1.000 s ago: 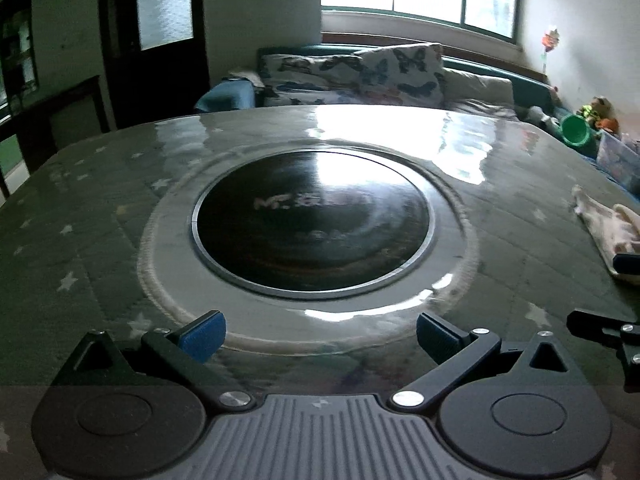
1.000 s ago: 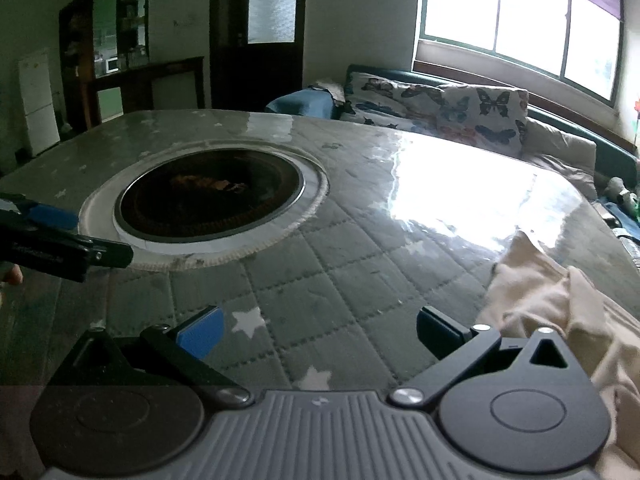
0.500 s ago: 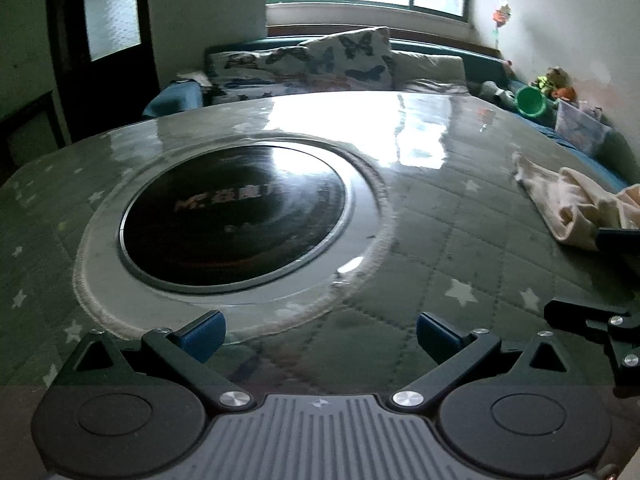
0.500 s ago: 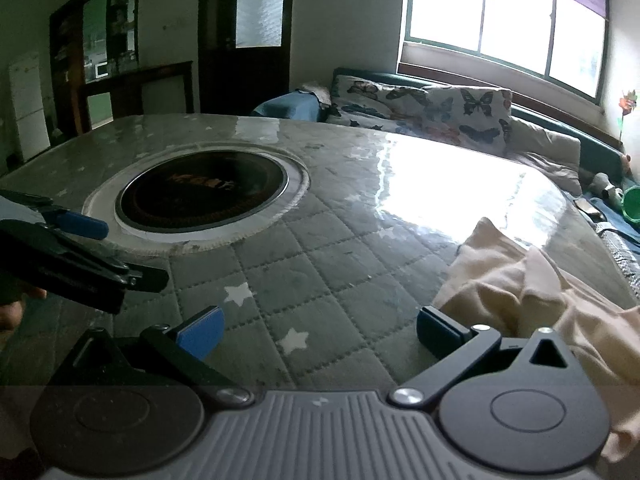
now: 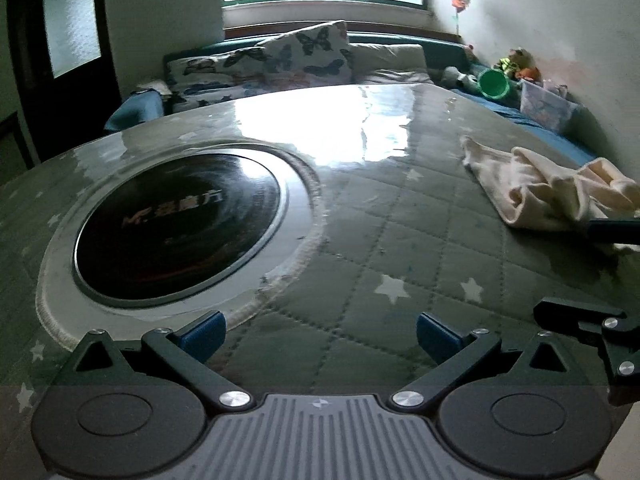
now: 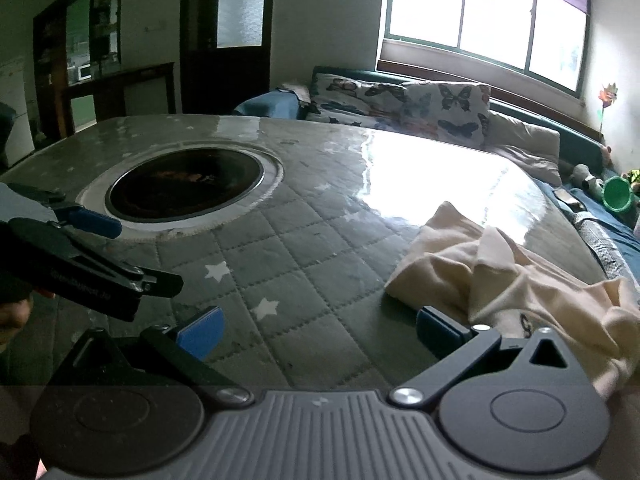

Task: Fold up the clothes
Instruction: 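Move both grippers toward the crumpled cream sweatshirt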

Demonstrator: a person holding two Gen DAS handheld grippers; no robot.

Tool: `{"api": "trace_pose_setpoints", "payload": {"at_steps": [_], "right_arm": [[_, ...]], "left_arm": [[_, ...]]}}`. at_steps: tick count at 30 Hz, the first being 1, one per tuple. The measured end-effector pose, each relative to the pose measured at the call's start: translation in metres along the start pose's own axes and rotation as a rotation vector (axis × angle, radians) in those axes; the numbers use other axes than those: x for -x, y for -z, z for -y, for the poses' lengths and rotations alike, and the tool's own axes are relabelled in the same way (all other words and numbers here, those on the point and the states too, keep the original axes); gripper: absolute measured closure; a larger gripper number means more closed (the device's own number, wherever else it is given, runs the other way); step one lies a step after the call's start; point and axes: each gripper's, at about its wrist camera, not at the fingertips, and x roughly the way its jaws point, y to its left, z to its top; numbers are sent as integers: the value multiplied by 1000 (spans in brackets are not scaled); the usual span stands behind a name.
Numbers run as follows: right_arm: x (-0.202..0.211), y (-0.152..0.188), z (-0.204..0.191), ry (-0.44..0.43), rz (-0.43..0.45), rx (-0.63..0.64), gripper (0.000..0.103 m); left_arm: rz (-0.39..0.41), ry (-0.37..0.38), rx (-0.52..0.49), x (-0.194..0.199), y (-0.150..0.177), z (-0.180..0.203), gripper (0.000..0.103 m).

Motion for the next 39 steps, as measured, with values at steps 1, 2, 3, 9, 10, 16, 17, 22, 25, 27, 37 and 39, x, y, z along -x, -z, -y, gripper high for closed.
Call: {"api": "trace_pose_setpoints", "payload": {"at_steps": [1, 2, 3, 9, 10, 16, 17, 22, 25, 27, 37, 39], "right_arm": [[1, 1, 1, 4, -1, -2, 0], [3, 2, 1, 7, -2, -4, 0], [4, 3, 2, 10, -2, -5, 0], [12, 8, 5, 25, -7, -14, 0], [13, 9, 5, 27, -7, -15, 0], [22, 13, 9, 45, -10, -30, 0], [23, 14, 10, 51, -11, -34, 0], [26, 21, 16, 64, -27, -53, 0], [29, 26, 18, 73, -33, -64, 0], [31, 28, 20, 81, -33, -71, 0], [41, 34, 22, 106, -43, -87, 0], [42, 35, 22, 108, -43, -91, 0]], "left_arm": [[-2, 6, -6, 0, 0, 2, 0], [-2, 13, -10, 0, -1, 4, 0], [-2, 20, -15, 0, -1, 6, 0], [-4, 48, -50, 0, -5, 19, 0], [-5, 52, -56, 0, -5, 21, 0], [-14, 80, -73, -1, -7, 33, 0], [-16, 82, -78, -1, -8, 34, 0], [-26, 95, -99, -3, -9, 44, 0], [-32, 100, -108, -3, -10, 49, 0], [-39, 104, -113, -4, -10, 52, 0], [-52, 130, -154, -3, -12, 70, 0], [-55, 134, -162, -3, -11, 73, 0]]}}
